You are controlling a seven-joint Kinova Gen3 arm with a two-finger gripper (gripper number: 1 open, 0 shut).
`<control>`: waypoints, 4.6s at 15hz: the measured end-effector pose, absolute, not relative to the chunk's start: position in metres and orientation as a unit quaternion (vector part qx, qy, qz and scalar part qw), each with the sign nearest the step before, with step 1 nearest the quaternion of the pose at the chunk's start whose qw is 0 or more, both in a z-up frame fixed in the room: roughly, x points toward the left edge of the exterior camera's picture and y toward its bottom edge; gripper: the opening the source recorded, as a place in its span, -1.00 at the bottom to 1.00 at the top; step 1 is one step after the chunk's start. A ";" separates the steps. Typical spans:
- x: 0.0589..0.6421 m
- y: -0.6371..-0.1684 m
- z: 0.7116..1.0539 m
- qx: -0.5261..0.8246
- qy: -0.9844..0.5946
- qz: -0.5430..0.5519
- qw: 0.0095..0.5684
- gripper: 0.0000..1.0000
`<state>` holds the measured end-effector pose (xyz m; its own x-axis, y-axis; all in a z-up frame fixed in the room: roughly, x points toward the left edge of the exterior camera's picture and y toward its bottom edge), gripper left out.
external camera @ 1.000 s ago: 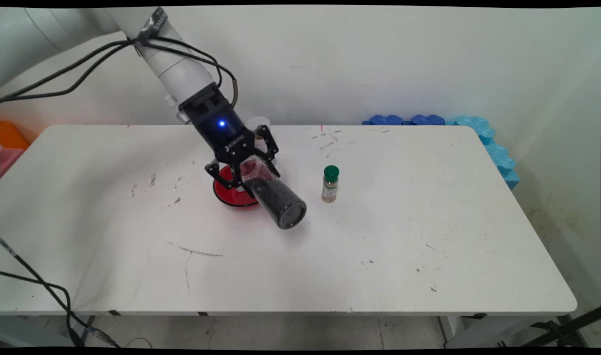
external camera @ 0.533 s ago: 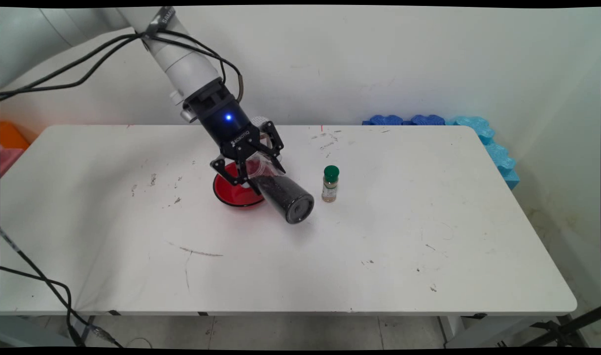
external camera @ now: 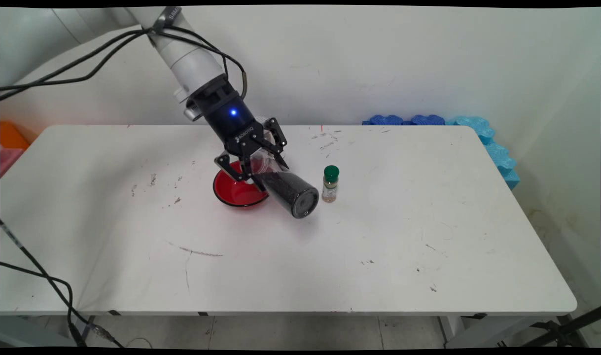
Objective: Pour the black seasoning powder in the red bowl
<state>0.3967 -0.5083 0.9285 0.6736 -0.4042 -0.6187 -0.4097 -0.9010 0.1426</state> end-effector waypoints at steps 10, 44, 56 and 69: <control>0.399 -0.518 0.923 -0.917 0.201 0.345 0.021 -1.00; 0.428 -0.529 0.919 -0.917 0.158 0.362 0.050 -1.00; 0.428 -0.529 0.921 -0.917 0.149 0.365 0.054 -1.00; 0.419 -0.531 0.932 -0.910 0.143 0.384 0.060 -1.00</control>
<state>0.4189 -0.5309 0.9320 0.6647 -0.2142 -0.7157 -0.3067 -0.9518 0.0001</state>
